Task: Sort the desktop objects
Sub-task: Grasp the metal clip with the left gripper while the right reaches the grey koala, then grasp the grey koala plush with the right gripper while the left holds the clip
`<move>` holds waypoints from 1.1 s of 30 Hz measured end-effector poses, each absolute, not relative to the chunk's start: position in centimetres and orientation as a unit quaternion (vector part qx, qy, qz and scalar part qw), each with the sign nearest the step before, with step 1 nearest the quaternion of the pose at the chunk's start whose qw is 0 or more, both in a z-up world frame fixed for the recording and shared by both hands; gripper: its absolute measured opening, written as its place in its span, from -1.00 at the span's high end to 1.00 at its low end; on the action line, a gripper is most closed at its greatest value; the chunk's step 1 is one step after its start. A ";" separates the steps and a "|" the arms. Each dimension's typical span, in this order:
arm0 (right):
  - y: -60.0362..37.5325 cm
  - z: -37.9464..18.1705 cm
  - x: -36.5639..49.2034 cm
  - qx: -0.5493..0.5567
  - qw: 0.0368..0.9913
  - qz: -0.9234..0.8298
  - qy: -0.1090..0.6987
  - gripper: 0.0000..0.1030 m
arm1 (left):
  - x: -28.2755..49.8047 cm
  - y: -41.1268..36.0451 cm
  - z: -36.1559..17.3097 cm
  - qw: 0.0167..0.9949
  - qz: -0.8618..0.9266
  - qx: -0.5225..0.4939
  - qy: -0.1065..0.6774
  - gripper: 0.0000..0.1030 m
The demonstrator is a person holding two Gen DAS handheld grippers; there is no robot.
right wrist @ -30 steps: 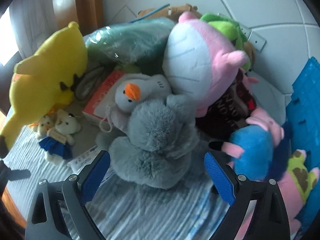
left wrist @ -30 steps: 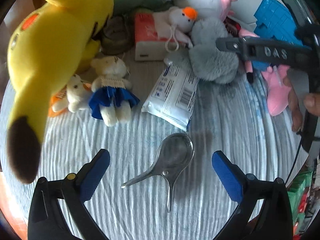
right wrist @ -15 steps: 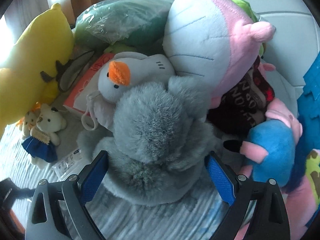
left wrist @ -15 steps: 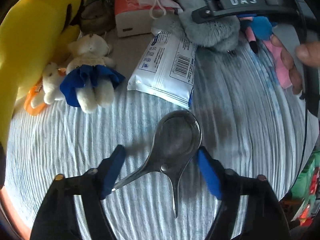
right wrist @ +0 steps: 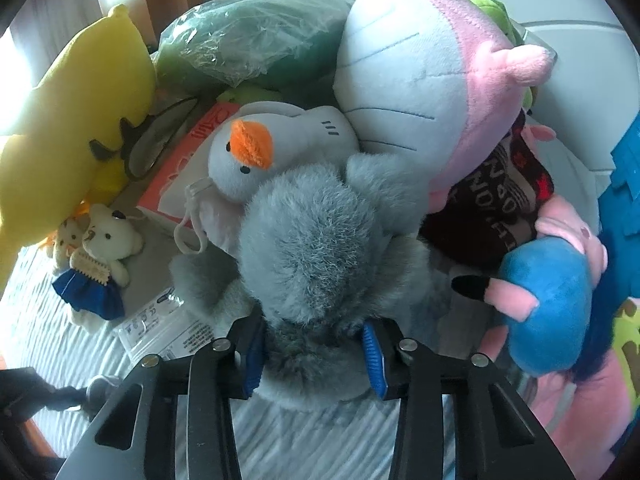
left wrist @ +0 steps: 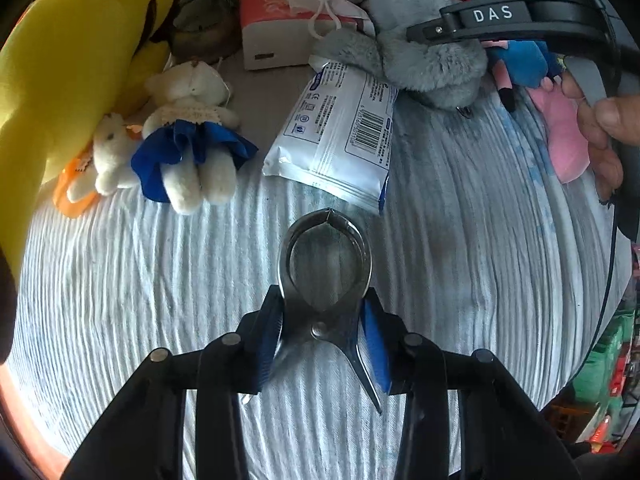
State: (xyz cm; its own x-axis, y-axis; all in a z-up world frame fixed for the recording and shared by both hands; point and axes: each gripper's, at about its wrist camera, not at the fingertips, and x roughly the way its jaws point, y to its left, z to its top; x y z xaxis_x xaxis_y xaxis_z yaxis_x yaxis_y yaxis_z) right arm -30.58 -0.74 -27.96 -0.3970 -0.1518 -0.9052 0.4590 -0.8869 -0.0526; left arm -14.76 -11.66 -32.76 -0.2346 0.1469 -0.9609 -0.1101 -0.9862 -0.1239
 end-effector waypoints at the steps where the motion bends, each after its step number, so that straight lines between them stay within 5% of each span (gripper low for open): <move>1: -0.6 -27.8 -30.5 0.516 0.185 -0.823 0.148 0.30 | -14.7 -11.6 -32.6 0.082 0.786 -0.612 -0.017 0.25; 3: -0.4 -27.4 -30.4 0.515 0.183 -0.825 0.146 0.41 | -14.7 -11.6 -32.3 0.081 0.788 -0.610 -0.019 0.25; 6: -0.3 -26.7 -30.1 0.511 0.184 -0.826 0.148 0.91 | -14.6 -11.4 -31.8 0.079 0.790 -0.608 -0.020 0.25; 33: 1.7 -23.0 -27.7 0.494 0.202 -0.839 0.103 0.98 | -13.9 -14.4 -28.3 0.052 0.810 -0.584 -0.028 0.25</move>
State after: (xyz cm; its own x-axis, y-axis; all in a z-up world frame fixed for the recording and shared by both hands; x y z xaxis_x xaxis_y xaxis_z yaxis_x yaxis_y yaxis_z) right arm -27.69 1.74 -23.00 -0.4303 -0.2383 -0.8706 0.4411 -0.8970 0.0275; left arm -13.87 -14.41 -28.26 -0.3122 0.1172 -0.9428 -0.0516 -0.9930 -0.1064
